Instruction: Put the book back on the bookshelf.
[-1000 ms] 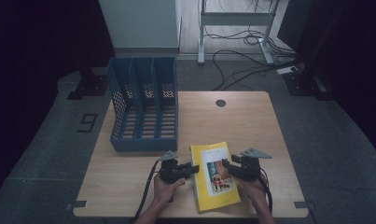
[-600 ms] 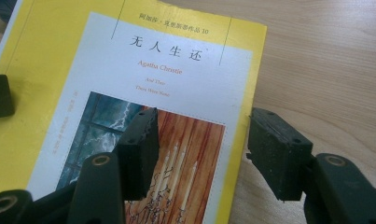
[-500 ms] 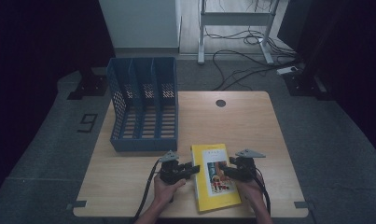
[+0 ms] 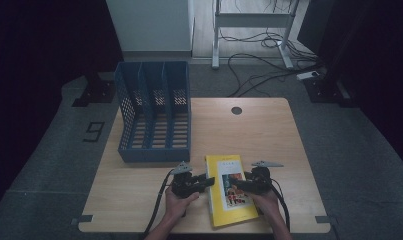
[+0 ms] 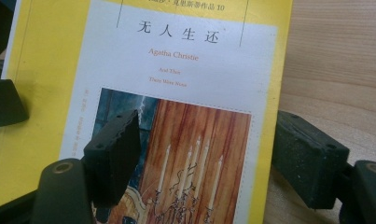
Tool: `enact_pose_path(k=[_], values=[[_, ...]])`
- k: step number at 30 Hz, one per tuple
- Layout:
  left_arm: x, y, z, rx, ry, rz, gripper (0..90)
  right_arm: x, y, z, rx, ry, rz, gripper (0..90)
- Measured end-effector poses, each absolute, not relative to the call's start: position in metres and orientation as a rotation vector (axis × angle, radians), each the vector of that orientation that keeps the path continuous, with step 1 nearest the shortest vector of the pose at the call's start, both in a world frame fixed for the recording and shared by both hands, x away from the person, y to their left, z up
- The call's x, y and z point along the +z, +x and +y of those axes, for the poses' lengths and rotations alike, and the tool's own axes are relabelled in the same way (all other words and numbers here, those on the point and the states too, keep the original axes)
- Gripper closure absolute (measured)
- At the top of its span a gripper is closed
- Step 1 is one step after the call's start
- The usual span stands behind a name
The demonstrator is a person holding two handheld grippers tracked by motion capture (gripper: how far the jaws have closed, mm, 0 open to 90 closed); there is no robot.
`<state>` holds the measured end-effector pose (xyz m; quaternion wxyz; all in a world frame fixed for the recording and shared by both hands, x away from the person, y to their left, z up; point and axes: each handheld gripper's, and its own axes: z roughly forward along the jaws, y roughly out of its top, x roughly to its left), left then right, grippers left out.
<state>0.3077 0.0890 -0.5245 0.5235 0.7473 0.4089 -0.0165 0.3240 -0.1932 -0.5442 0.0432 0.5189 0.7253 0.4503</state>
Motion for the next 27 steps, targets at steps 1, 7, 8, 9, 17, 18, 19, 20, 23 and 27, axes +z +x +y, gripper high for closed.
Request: enact_pose_path(k=[1,7,8,9,17,18,19,20,23,27], values=[[-0.524,0.308,0.089,-0.040,1.788,0.978,63.0,-0.544,0.324,-0.193,1.373,1.582,2.217,25.3],[-0.523,0.307,0.089,-0.029,1.792,0.967,62.7,-0.542,0.322,-0.193,1.373,1.573,2.207,26.0],[-0.523,0.307,0.089,-0.028,1.792,0.966,62.7,-0.541,0.322,-0.193,1.370,1.571,2.203,26.1],[-0.522,0.307,0.089,-0.028,1.792,0.965,62.5,-0.540,0.321,-0.192,1.364,1.567,2.200,26.7],[-0.519,0.307,0.091,-0.036,1.788,0.958,60.3,-0.533,0.316,-0.190,1.357,1.506,2.162,31.2],[-0.519,0.307,0.091,-0.037,1.788,0.958,60.1,-0.533,0.316,-0.190,1.359,1.503,2.162,31.2],[-0.519,0.307,0.090,-0.038,1.787,0.960,59.9,-0.533,0.316,-0.190,1.363,1.505,2.161,31.3],[-0.519,0.307,0.091,-0.044,1.785,0.961,59.8,-0.533,0.316,-0.190,1.366,1.507,2.160,31.3],[-0.516,0.305,0.089,-0.063,1.785,0.943,58.2,-0.533,0.316,-0.189,1.364,1.499,2.169,31.2],[-0.511,0.303,0.088,-0.052,1.793,0.933,57.1,-0.532,0.315,-0.189,1.390,1.489,2.166,31.3]])
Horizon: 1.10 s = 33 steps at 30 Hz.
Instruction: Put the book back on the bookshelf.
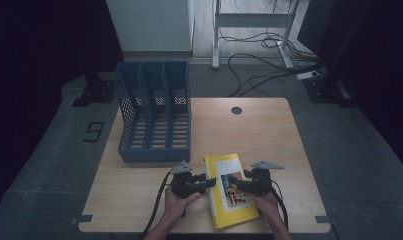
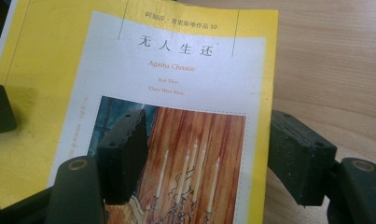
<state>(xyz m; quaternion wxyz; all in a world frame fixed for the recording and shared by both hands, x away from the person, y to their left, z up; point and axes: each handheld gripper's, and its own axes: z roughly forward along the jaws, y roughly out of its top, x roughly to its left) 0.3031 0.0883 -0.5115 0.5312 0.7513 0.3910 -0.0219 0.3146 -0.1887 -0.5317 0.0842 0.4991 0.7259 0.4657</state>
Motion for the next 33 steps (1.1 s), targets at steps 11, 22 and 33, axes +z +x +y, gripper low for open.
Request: enact_pose_path(k=[11,22,33], values=[[-0.511,0.305,0.090,-0.051,1.806,0.959,56.4,-0.518,0.308,-0.192,1.492,1.400,2.113,35.0],[-0.505,0.298,0.092,0.003,1.765,0.921,66.8,-0.520,0.309,-0.191,1.425,1.422,2.126,34.5],[-0.501,0.297,0.094,-0.009,1.752,0.901,68.9,-0.522,0.312,-0.192,1.498,1.436,2.134,27.3]])
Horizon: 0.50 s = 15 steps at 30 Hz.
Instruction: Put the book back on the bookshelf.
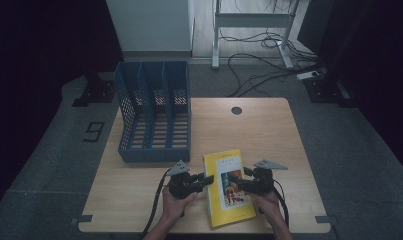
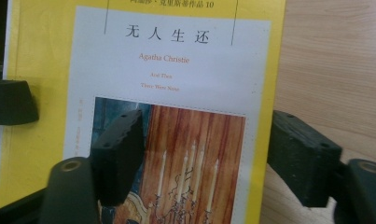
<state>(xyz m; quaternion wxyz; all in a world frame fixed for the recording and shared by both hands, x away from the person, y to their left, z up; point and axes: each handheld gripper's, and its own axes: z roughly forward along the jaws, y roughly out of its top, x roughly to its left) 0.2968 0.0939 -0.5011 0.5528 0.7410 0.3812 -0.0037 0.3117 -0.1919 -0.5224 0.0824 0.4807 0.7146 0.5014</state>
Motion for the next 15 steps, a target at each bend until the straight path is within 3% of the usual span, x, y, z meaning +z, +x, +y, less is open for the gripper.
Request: enact_pose_path(k=[7,15], values=[[-0.493,0.292,0.092,0.008,1.761,0.849,69.9,-0.521,0.313,-0.194,1.603,1.447,2.156,19.4],[-0.484,0.289,0.092,0.023,1.808,0.801,67.4,-0.514,0.308,-0.190,1.592,1.408,2.158,21.5]])
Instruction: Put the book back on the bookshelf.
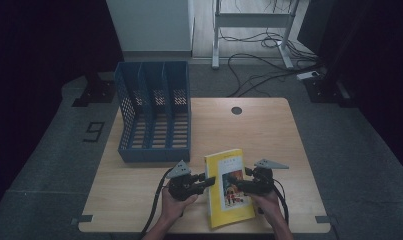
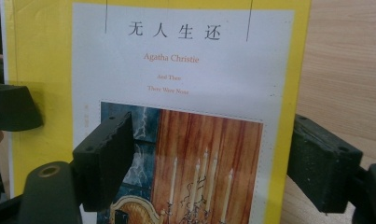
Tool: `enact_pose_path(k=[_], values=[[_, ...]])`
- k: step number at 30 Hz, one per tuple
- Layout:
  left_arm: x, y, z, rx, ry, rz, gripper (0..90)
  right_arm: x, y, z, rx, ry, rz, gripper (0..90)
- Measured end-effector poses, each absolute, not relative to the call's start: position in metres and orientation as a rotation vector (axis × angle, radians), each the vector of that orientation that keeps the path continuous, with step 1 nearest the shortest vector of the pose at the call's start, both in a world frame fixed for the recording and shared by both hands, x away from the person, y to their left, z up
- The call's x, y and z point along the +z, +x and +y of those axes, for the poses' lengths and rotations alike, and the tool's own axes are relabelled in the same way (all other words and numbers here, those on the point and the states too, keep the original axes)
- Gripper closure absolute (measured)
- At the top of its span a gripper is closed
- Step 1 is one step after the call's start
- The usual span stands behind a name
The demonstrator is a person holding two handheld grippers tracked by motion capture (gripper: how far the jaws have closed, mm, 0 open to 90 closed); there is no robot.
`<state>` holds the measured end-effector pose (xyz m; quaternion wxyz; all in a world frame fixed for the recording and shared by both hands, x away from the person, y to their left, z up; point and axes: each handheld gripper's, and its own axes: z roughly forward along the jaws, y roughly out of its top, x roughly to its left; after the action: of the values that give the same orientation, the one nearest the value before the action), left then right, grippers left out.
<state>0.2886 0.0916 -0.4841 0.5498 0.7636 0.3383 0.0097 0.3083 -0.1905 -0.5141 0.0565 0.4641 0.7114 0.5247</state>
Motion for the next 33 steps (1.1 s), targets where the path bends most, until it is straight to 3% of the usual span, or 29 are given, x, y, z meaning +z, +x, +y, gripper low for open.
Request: enact_pose_path(k=[10,33], values=[[-0.474,0.282,0.094,0.047,1.795,0.774,66.3,-0.499,0.299,-0.189,1.664,1.298,2.122,28.1],[-0.451,0.264,0.099,0.139,1.727,0.688,75.0,-0.469,0.277,-0.180,1.648,1.142,2.063,29.6]])
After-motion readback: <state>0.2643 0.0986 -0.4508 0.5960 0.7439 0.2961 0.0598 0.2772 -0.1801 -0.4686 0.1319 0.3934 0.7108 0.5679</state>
